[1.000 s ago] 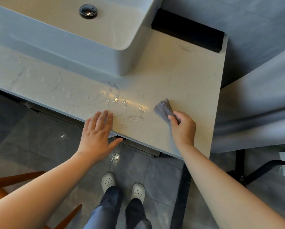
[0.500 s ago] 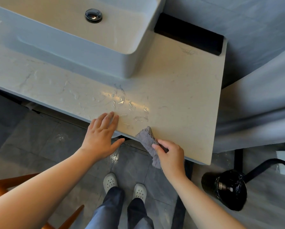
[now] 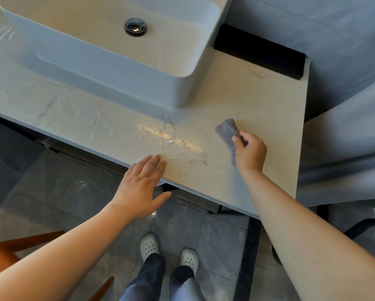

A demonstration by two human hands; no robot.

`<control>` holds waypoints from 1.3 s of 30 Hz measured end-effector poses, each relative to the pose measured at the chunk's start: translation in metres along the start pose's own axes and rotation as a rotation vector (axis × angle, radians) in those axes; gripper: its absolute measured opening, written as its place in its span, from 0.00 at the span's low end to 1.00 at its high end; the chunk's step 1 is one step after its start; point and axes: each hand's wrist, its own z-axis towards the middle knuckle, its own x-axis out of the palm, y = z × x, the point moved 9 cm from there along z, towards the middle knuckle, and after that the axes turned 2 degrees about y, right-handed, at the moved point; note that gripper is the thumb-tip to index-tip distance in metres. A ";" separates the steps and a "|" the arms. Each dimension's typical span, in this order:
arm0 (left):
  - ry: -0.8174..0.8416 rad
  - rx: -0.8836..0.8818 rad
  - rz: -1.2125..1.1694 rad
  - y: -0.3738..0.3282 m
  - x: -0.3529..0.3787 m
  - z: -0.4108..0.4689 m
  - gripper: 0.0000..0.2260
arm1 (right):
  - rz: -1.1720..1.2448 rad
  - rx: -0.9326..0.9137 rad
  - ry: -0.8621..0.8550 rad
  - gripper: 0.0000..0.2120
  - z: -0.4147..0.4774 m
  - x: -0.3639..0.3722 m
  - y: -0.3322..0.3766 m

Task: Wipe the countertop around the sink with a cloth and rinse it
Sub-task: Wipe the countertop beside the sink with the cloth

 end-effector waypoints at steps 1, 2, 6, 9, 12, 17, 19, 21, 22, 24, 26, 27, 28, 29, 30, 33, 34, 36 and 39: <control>-0.005 -0.002 -0.009 0.000 0.000 0.001 0.36 | -0.012 -0.007 0.011 0.10 0.000 0.007 0.000; -0.008 -0.007 -0.030 0.000 -0.001 0.002 0.35 | -0.019 -0.020 0.014 0.09 -0.002 0.013 0.000; -0.084 -0.061 -0.233 0.010 -0.015 0.004 0.31 | -0.013 -0.111 0.057 0.10 -0.026 0.030 0.016; -0.154 -0.092 -0.209 0.024 -0.026 0.001 0.32 | 0.004 -0.159 0.097 0.11 -0.053 0.037 0.028; -0.142 -0.147 -0.173 0.043 -0.028 -0.001 0.33 | 0.013 -0.182 0.120 0.11 -0.081 0.040 0.035; -0.093 -0.214 -0.094 0.071 -0.027 0.005 0.33 | 0.027 -0.214 0.215 0.11 -0.123 0.047 0.041; -0.044 -0.226 -0.072 0.079 -0.019 0.007 0.33 | 0.053 -0.186 0.283 0.11 -0.134 0.049 0.043; -0.019 -0.209 -0.039 0.083 -0.014 0.007 0.35 | 0.114 -0.117 0.363 0.11 -0.141 0.050 0.044; -0.005 -0.198 -0.015 0.084 -0.011 0.007 0.36 | 0.147 -0.088 0.393 0.10 -0.144 0.049 0.045; 0.015 -0.182 0.014 0.087 -0.006 0.007 0.39 | 0.197 -0.070 0.392 0.09 -0.145 0.043 0.050; 0.024 -0.171 0.031 0.088 -0.005 0.007 0.41 | 0.232 -0.069 0.312 0.09 -0.135 0.032 0.056; 0.027 -0.165 0.037 0.089 -0.005 0.007 0.41 | 0.240 -0.063 0.250 0.09 -0.124 0.025 0.058; 0.027 -0.160 0.041 0.090 -0.005 0.007 0.42 | 0.234 -0.055 0.176 0.09 -0.110 0.018 0.059; 0.028 -0.155 0.044 0.091 -0.004 0.007 0.42 | 0.218 -0.047 0.103 0.09 -0.093 0.012 0.058; 0.026 -0.151 0.045 0.091 -0.004 0.007 0.42 | 0.194 -0.040 0.042 0.10 -0.075 0.007 0.057; 0.011 -0.156 0.042 0.089 -0.005 0.006 0.42 | 0.101 -0.018 -0.020 0.11 -0.024 0.009 0.053; 0.007 -0.160 0.036 0.088 -0.006 0.006 0.42 | 0.069 -0.008 -0.012 0.10 -0.012 0.013 0.052; 0.004 -0.159 0.034 0.088 -0.006 0.006 0.42 | 0.006 0.013 0.028 0.07 0.005 0.029 0.048; -0.007 -0.141 0.038 0.089 -0.006 0.006 0.41 | -0.091 0.014 0.062 0.05 0.006 0.050 0.046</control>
